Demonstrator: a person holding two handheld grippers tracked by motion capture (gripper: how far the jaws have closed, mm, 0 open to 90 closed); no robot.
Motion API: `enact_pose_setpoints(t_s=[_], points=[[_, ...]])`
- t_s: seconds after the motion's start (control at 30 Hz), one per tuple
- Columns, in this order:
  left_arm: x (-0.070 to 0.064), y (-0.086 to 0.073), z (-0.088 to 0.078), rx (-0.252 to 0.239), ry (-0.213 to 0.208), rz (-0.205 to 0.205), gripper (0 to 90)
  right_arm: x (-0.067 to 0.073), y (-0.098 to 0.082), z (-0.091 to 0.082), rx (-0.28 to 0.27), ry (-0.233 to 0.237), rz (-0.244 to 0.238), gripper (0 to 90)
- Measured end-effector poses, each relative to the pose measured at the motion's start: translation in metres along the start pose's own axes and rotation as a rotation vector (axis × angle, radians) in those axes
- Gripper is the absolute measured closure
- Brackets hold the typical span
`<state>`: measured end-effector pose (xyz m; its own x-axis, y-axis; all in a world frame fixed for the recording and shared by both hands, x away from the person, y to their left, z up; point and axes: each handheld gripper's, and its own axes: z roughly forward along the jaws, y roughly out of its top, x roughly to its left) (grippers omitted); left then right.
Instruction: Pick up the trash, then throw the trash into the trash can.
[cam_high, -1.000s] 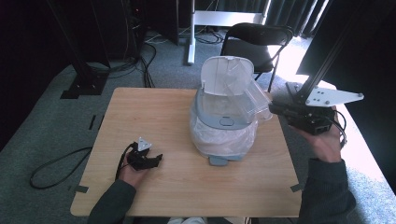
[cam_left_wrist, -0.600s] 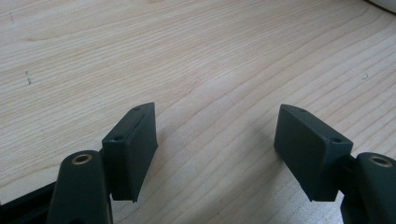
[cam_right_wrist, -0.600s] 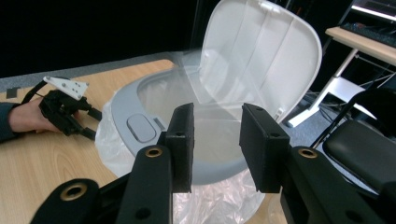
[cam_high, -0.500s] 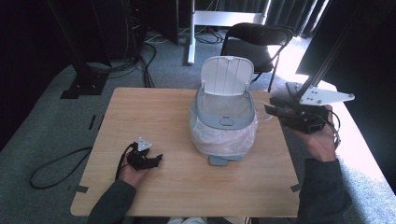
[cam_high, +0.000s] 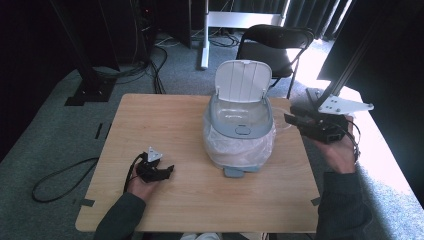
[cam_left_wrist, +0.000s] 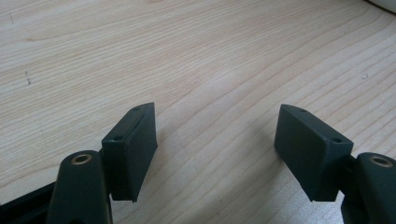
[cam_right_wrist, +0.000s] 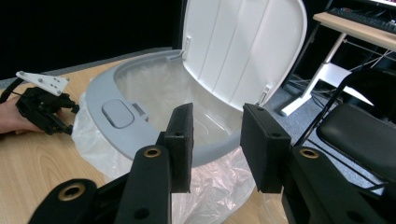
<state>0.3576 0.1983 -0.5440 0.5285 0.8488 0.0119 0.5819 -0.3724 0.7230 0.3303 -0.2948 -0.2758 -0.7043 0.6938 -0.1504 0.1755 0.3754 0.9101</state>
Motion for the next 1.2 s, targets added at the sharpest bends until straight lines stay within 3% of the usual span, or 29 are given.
enact_pose_setpoints(t_s=[0.3,0.73,1.2], points=[[0.0,0.0,0.0,-0.001,0.0,0.0,29.9,-0.007,-0.015,0.021,0.037,-0.053,0.028,60.1],[0.0,0.0,0.0,0.0,0.0,0.0,29.9,-0.012,-0.027,0.029,0.046,-0.07,0.055,58.0],[0.0,0.0,0.0,-0.001,0.0,0.0,29.9,-0.038,-0.063,0.069,0.137,-0.176,0.127,56.6]])
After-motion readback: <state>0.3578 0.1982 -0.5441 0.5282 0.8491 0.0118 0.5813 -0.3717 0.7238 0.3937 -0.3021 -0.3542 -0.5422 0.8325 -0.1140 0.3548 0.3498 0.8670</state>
